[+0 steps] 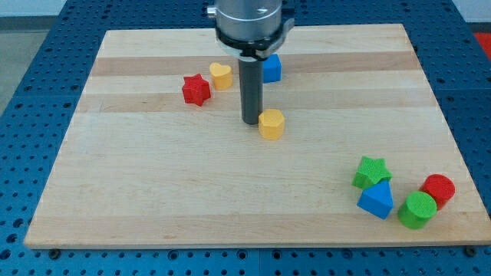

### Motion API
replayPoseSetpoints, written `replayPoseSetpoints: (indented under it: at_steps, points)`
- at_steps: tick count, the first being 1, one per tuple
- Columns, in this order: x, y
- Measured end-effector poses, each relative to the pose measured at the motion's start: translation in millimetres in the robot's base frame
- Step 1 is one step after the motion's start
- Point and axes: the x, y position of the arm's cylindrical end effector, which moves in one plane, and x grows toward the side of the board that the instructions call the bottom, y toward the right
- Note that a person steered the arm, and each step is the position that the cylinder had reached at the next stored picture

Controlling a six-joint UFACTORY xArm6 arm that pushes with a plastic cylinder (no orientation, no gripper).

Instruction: Put the yellow hexagon and green star together

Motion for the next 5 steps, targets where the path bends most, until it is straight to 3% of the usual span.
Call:
replayPoseSetpoints:
  at_steps: [5]
  points:
    - [41.1,82.8]
